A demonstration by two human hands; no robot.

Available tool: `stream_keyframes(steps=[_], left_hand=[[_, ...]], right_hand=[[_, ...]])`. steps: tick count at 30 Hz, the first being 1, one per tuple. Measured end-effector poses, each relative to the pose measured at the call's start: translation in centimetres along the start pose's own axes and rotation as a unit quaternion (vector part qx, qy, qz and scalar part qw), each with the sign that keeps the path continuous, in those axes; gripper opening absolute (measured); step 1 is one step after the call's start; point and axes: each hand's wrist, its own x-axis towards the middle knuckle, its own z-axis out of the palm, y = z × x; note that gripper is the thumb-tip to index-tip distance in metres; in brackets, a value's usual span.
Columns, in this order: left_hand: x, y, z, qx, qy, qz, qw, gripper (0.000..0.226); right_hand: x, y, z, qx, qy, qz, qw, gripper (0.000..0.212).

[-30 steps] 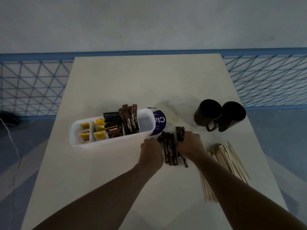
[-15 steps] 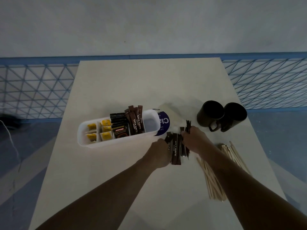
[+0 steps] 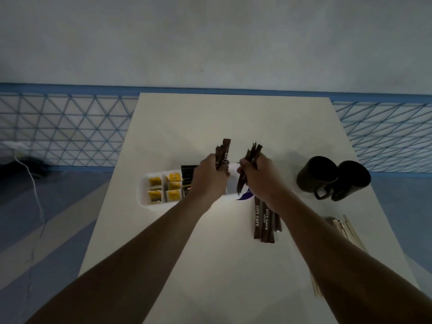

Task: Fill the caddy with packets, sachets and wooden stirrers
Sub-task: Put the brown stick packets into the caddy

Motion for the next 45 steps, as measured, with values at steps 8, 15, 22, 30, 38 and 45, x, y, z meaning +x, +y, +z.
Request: stream_keyframes(steps=[8,15,22,30,38,45], left_hand=[[0.5,-2.1,-0.5,-0.118,0.062,0.007,0.991,0.011],[0.1,-4.1,0.3,-0.116,0.072,0.029,0.990,0.020],[0.8,-4.2,0.1,-0.074,0.087,0.078,0.990,0.031],[1.6,-3.8,-1.3,-0.063,0.107,0.080,0.989,0.033],[1.0,-3.7,-1.6,-0.078,0.094,0.074,0.990,0.047],[0.7,-4.0,-3.6,-0.028,0.074,0.081,0.994,0.045]], right_hand=[[1.1,-0.8,3.4,-0.011,-0.041,-0.037,0.998,0.009],[1.4,0.2,3.9,-0.030,-0.095,-0.017,0.995,0.015],[1.9,0.1,3.9,-0.035,-0.103,-0.016,0.994,0.020],[1.6,0.0,4.7,-0.051,-0.142,-0.019,0.988,0.025],[1.1,-0.2,4.5,-0.174,-0.115,-0.071,0.976,0.017],[1.5,0.3,3.6,-0.152,-0.072,-0.059,0.984,0.028]])
